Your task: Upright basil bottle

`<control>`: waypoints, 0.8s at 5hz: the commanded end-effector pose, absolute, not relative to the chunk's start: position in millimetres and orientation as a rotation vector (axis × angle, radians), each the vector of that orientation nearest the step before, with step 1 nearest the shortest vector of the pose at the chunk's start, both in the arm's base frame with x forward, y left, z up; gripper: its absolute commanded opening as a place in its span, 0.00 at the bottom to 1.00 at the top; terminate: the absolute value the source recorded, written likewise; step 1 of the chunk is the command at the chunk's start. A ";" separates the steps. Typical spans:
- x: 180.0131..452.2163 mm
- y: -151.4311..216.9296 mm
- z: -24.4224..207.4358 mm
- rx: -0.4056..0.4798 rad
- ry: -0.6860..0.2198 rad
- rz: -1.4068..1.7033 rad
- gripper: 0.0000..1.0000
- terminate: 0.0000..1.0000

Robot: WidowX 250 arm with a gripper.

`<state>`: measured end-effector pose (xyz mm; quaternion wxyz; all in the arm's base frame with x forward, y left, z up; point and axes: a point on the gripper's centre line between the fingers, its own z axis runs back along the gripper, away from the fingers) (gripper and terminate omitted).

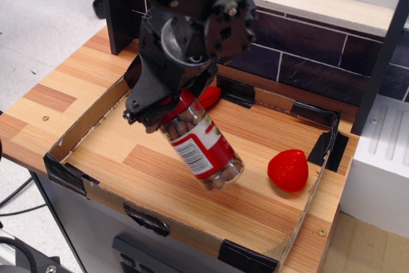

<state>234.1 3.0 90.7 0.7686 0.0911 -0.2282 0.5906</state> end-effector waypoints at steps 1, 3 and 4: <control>243.3 6.3 115.2 0.220 -0.726 1.305 0.00 0.00; 247.7 11.5 104.7 0.302 -0.771 1.282 0.00 0.00; 245.9 11.6 94.9 0.359 -0.777 1.261 0.00 0.00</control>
